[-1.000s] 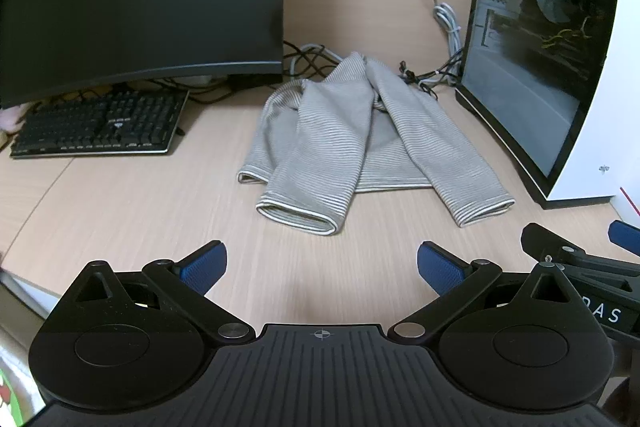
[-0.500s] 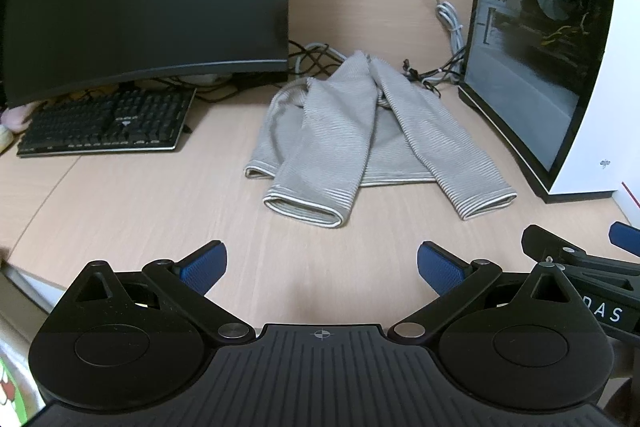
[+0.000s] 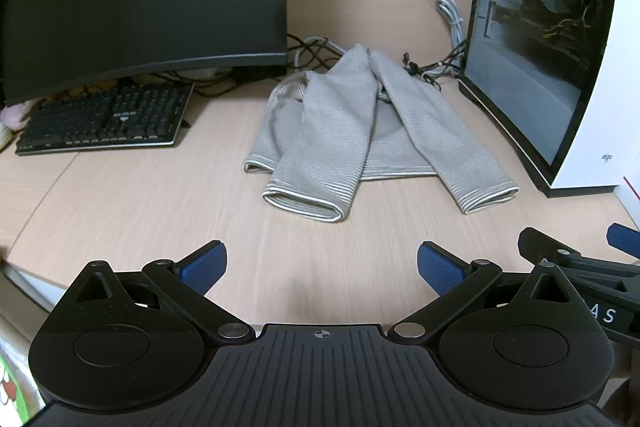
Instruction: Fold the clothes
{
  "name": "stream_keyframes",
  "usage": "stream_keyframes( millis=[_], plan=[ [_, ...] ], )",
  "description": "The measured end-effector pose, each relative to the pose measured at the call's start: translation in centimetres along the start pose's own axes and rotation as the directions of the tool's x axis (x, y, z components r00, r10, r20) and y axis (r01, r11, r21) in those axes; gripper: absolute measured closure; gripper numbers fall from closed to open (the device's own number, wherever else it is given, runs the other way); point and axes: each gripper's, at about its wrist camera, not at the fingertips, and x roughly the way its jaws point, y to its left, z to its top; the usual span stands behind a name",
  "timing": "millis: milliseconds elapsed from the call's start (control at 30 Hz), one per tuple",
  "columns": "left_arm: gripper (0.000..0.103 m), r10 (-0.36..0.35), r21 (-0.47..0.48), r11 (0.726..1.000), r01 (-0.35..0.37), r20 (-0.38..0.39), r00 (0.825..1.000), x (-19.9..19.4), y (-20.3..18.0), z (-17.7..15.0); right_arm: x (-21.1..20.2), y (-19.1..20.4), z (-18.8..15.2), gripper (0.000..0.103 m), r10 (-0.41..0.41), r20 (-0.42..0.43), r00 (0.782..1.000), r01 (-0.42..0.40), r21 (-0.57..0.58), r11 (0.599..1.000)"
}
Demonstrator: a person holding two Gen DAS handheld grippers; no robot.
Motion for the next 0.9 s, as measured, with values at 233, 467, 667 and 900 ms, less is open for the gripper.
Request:
stream_keyframes(
  millis=[233, 467, 667, 900],
  plan=[
    [0.0, -0.005, 0.006, 1.0, 0.005, -0.007, 1.0, 0.3, -0.3, 0.0, 0.2, -0.3, -0.1, 0.0, -0.006, -0.011, 1.0, 0.006, 0.005, 1.0],
    [0.0, -0.013, 0.013, 1.0, 0.013, -0.017, 1.0, 0.9, -0.5, 0.2, 0.6, -0.7, 0.0, 0.0, -0.009, -0.024, 1.0, 0.009, 0.013, 1.0],
    [0.0, -0.015, 0.017, 1.0, 0.015, -0.027, 1.0, 1.4, -0.7, 0.4, 1.1, -0.8, 0.0, 0.0, -0.014, -0.032, 0.999, 0.014, 0.015, 1.0],
    [0.0, -0.014, 0.023, 1.0, 0.015, -0.028, 1.0, 1.8, -0.8, 0.5, 1.6, -1.0, 0.2, 0.0, -0.014, -0.037, 0.999, 0.015, 0.023, 1.0]
  ],
)
